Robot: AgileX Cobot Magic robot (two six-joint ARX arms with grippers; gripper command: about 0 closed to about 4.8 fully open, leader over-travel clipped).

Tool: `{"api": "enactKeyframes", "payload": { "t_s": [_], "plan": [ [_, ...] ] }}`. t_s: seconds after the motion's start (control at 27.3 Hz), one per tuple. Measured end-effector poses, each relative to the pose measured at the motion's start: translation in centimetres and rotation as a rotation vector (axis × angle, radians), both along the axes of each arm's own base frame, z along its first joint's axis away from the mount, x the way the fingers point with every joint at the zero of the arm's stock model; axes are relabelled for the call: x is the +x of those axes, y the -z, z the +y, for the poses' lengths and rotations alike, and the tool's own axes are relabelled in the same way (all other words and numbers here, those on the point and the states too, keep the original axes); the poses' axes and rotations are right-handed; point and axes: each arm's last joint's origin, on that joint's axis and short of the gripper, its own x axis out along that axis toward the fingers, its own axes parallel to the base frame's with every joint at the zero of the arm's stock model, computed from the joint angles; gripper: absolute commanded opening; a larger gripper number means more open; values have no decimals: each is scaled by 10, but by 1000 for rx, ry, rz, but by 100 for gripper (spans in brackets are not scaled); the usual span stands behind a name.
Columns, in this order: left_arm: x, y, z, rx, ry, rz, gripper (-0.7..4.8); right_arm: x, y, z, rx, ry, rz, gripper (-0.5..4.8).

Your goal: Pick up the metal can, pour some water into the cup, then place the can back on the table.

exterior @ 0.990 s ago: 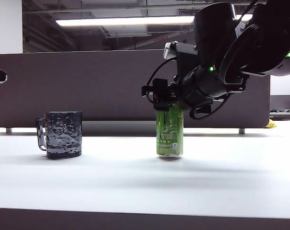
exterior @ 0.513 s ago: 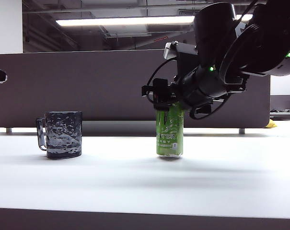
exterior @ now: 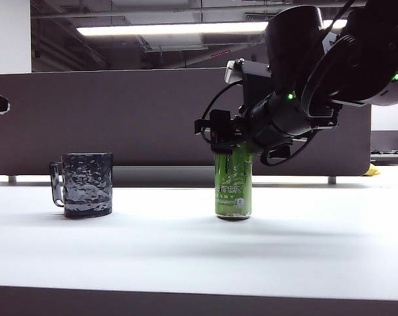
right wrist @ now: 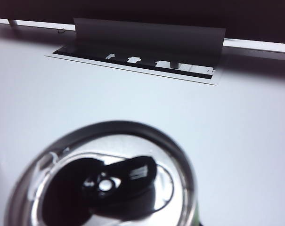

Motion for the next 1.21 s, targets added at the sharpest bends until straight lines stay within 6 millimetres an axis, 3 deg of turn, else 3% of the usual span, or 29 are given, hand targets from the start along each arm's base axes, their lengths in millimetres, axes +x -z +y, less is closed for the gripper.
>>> {"api": "enactKeyframes", "payload": {
  "t_s": [0.11,0.26,0.51,0.7,1.21],
  "plan": [
    [0,0,0,0,0,0,-5,0,0,0,0,0,0,276],
    [0,0,0,0,0,0,-5,0,0,0,1,0,-2,371],
    [0,0,0,0,0,0,-5,0,-2,0,11,1,-10,381],
    [0,0,0,0,0,0,-5,1,-2,0,14,5,-15,474],
    [3,0,4,0,-44,0,-5,1,-26,0,120,35,-169,479]
  ]
}}
